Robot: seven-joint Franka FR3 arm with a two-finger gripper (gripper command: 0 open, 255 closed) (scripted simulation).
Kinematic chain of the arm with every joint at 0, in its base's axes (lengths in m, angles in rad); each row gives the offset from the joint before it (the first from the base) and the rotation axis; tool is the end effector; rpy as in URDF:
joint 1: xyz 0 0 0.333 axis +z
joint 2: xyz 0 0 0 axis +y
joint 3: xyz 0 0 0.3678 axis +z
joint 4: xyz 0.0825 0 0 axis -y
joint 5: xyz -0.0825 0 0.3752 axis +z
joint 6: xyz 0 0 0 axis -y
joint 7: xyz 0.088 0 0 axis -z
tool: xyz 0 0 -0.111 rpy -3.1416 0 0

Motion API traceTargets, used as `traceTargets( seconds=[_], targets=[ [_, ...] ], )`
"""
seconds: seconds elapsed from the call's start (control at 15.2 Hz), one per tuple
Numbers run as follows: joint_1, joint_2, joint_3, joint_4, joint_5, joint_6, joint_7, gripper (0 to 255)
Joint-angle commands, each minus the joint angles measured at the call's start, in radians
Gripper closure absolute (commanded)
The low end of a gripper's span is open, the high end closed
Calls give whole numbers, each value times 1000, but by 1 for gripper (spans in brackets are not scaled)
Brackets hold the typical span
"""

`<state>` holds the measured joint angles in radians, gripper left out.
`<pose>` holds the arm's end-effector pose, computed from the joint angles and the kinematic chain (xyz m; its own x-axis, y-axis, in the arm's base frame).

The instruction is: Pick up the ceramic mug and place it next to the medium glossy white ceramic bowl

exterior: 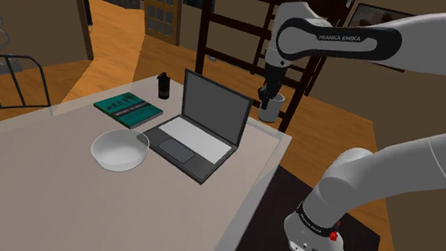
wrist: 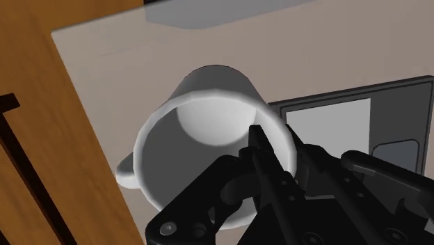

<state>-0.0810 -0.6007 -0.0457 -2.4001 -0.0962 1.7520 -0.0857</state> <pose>0.3231 -0.0536 0.5633 0.9984 -0.0145 -0.0538 -0.0110 -0.9979 0.0634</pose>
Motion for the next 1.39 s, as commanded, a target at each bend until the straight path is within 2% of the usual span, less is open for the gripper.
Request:
traceTargets(
  seconds=[0.0,0.66,1.32],
  targets=[
    [20,-5,38,-4,25,-5,47,255],
    [121,45,238,47,148,-13,290,255],
    [190,210,435,208,211,-3,541,255]
  ],
)
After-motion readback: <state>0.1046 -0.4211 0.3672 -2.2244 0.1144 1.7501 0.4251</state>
